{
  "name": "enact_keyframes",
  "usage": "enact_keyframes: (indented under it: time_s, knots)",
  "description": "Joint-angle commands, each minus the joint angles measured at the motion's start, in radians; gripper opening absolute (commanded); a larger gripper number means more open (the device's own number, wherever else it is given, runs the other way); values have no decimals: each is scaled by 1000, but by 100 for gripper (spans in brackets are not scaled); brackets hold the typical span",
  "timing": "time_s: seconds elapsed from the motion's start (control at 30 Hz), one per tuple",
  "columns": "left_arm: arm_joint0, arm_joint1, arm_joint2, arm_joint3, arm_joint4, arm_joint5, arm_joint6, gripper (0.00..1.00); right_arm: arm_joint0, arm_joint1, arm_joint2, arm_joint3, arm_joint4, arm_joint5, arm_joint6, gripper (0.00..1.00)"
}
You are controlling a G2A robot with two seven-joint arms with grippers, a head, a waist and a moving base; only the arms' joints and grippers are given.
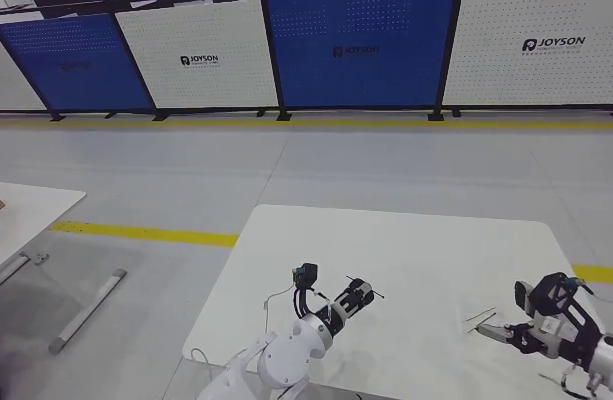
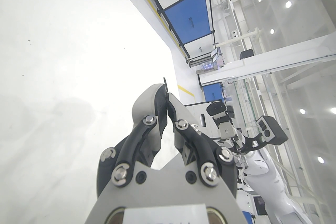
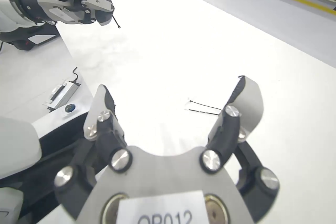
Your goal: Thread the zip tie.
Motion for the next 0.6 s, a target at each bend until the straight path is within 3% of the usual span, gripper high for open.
enact_keyframes:
  time_s: [0.0, 0.07, 0.17, 0.4, 0.57]
  knots:
    - [0, 0, 0, 0, 0, 0, 0, 0, 0, 0, 0, 0, 0, 0, 0, 100]
    - [0, 0, 0, 0, 0, 0, 0, 0, -9, -2, -5, -16, 25, 0, 23, 100]
    - [0, 0, 0, 0, 0, 0, 0, 0, 13, -4, 31, 3, 167, 0, 137, 100]
    - [0, 0, 0, 0, 0, 0, 0, 0, 114, 0, 150, 67, 436, 0, 615, 100]
    - [0, 0, 0, 0, 0, 0, 0, 0, 157, -51, 186, 139, 505, 0, 921, 100]
